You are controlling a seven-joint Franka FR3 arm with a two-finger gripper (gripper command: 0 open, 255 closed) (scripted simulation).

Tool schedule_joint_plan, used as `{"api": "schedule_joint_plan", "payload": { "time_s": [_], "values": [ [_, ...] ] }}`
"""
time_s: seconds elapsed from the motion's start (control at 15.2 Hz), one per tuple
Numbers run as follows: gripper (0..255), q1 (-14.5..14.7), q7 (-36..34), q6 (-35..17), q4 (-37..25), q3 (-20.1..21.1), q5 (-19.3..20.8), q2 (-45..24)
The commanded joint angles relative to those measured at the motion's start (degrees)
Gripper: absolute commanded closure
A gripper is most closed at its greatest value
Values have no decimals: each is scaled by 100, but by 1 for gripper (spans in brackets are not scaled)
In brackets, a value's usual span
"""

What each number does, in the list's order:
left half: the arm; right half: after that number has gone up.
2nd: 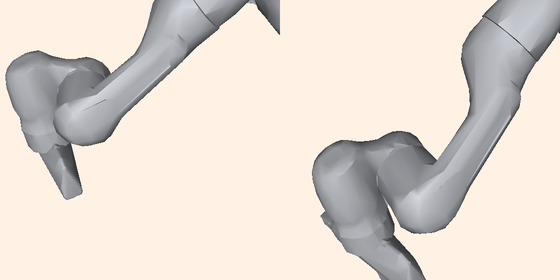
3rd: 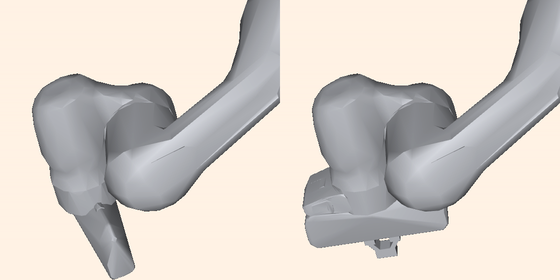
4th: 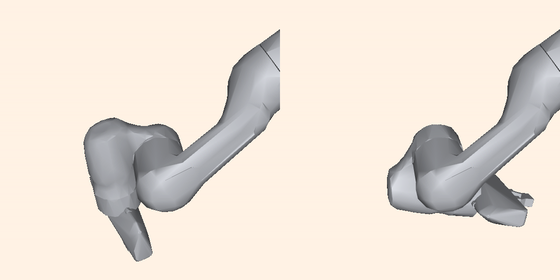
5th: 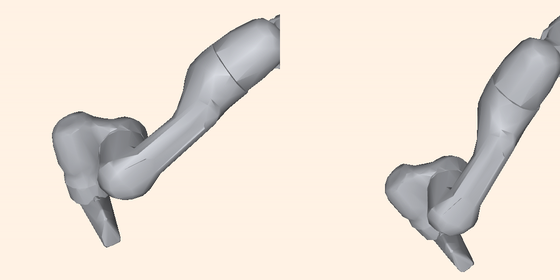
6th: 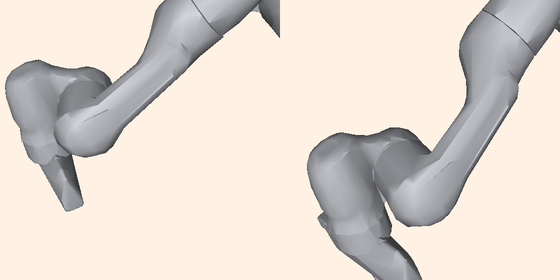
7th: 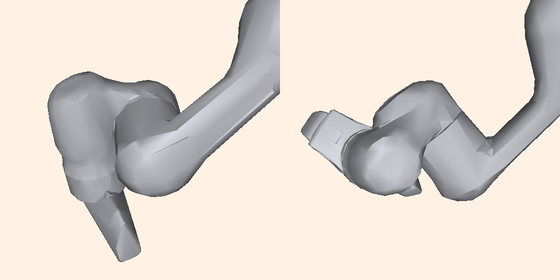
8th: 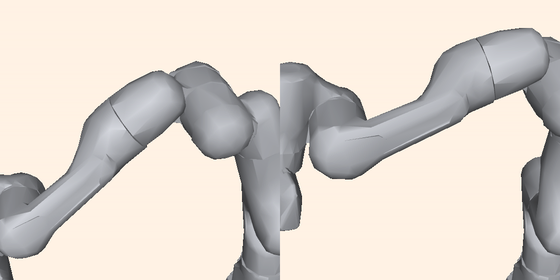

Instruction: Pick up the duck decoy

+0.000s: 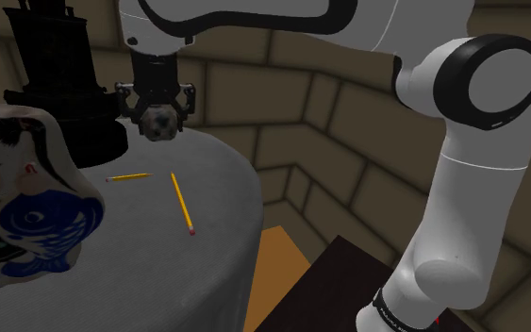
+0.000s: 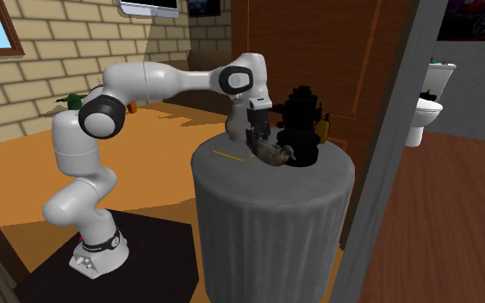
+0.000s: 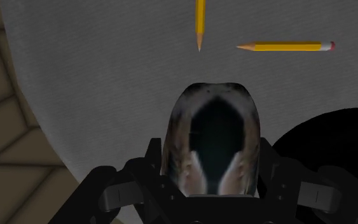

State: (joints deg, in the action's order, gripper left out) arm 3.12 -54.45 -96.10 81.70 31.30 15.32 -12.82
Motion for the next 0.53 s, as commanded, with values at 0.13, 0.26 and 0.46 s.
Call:
{"api": "schedule_joint_plan", "payload": {
  "time_s": [0.13,0.26,0.46],
  "values": [
    [255,64,23,335,-411,12,44,-84],
    [255,106,35,517,-647,17,76,-145],
    [255,133,42,625,-788,19,98,-184]
  ]
}}
